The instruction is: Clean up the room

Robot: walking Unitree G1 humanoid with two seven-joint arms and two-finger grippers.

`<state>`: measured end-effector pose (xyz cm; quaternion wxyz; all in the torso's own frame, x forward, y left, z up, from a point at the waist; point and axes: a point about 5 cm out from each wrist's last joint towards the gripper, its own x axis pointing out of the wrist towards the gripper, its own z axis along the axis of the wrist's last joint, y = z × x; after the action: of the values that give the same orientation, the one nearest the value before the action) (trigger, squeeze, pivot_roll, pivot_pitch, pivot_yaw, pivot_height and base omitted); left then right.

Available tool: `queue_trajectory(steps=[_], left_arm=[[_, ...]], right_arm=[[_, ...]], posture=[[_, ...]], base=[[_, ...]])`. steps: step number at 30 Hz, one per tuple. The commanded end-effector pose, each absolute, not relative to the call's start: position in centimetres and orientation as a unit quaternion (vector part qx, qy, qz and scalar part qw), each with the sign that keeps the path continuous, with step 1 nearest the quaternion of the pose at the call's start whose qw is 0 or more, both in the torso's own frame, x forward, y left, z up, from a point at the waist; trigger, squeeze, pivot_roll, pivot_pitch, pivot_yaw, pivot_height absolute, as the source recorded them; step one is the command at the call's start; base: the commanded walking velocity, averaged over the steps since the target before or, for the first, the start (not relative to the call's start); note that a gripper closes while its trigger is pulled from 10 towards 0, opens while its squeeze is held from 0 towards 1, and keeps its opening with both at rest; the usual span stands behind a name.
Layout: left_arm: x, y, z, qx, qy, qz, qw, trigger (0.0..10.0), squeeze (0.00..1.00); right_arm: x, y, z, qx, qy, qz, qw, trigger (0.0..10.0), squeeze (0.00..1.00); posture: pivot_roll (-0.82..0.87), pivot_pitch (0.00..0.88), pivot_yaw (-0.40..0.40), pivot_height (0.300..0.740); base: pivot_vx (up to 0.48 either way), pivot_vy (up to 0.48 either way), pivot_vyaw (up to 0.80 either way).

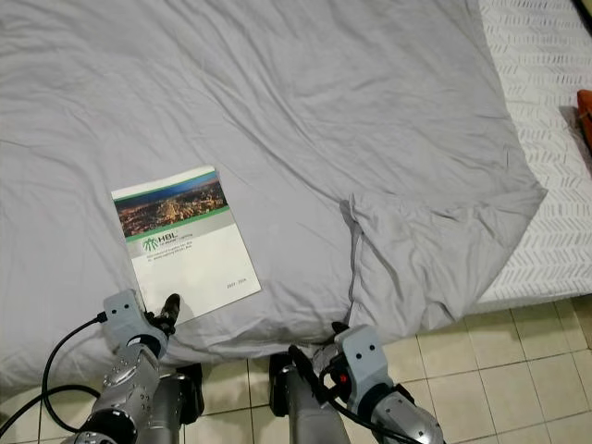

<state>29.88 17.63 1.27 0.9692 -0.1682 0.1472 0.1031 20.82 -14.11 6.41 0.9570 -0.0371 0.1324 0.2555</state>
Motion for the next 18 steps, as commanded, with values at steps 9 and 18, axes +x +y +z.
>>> queue_trajectory(steps=[9, 18], left_arm=[[27.4, 15.5, -2.4, -0.206, 0.276, 0.089, 0.935, 0.0, 0.0], [28.9, 16.4, -1.2, -0.215, 0.253, 0.091, 0.939, 0.0, 0.0]], right_arm=[[19.6, -14.4, 5.7, -0.04, 0.16, 0.251, 0.954, 10.0, 0.0], [19.0, -14.1, 5.5, -0.037, 0.169, 0.248, 0.953, 10.0, 0.0]], posture=[[-0.24, 0.583, -0.184, 0.74], [-0.23, 0.567, -0.167, 0.74]], base=[[0.0, 0.0, 0.0], [0.0, 0.0, 0.0]])
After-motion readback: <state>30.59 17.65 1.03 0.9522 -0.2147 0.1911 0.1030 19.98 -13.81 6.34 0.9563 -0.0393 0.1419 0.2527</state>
